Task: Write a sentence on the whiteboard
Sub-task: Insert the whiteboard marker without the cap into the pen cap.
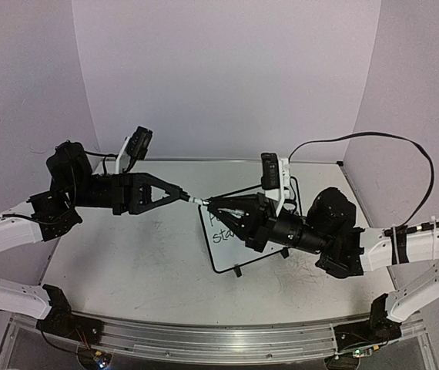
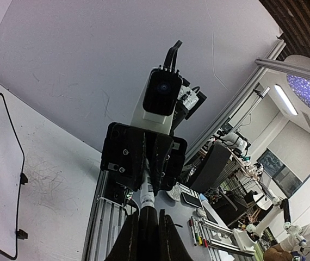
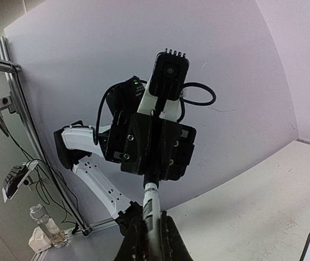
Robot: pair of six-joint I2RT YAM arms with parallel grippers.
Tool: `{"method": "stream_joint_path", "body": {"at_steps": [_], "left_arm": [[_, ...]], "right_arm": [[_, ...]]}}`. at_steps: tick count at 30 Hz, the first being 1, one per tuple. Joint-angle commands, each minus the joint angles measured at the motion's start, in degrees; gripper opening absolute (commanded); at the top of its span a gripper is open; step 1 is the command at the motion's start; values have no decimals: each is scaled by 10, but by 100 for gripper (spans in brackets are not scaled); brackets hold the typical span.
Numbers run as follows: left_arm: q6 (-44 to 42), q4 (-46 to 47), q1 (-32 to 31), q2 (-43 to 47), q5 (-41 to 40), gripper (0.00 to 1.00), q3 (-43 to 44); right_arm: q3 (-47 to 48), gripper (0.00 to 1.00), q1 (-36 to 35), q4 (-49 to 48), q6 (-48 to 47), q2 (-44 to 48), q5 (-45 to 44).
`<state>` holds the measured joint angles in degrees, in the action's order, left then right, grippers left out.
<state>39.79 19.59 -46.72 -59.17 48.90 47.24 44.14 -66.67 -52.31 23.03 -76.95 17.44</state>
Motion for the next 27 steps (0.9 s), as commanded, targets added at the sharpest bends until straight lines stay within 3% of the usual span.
{"method": "stream_joint_path", "body": {"at_steps": [1,9,17,27], "left_arm": [[-17,16,-3,0,14,0,-6],[-29,16,-5,-8,13,0,-4],[-40,16,-5,-14,13,0,-13],[-60,16,-47,-37,-12,0,-27]], "right_arm": [[48,0,0,9,-5,0,-8],[115,0,0,-119,127,-128,140],[151,0,0,43,71,-93,90],[207,0,0,11,105,-173,129]]}}
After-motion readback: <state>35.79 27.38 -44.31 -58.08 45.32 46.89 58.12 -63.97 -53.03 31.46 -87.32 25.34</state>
